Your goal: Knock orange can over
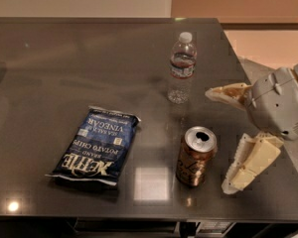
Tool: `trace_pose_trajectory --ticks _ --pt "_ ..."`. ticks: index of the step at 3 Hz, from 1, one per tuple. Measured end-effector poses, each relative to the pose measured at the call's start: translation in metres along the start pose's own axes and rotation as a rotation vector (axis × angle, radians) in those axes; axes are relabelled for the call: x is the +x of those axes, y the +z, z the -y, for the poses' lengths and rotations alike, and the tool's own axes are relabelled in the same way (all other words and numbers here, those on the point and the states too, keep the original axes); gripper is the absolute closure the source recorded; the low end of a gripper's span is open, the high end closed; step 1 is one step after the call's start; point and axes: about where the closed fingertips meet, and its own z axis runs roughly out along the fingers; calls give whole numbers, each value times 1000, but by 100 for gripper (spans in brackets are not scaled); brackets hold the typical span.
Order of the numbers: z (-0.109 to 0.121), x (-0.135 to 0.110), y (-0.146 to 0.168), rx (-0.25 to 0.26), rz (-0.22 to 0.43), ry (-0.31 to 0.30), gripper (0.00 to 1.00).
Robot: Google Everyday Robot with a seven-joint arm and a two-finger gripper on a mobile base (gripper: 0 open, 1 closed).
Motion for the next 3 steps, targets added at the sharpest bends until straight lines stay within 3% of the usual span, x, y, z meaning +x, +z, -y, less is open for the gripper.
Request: trace_pose_trajectory --ticks 2,3 --pt "-15 -11 27 -34 69 -6 0" --pt "-19 -13 34 -40 79 -10 17"
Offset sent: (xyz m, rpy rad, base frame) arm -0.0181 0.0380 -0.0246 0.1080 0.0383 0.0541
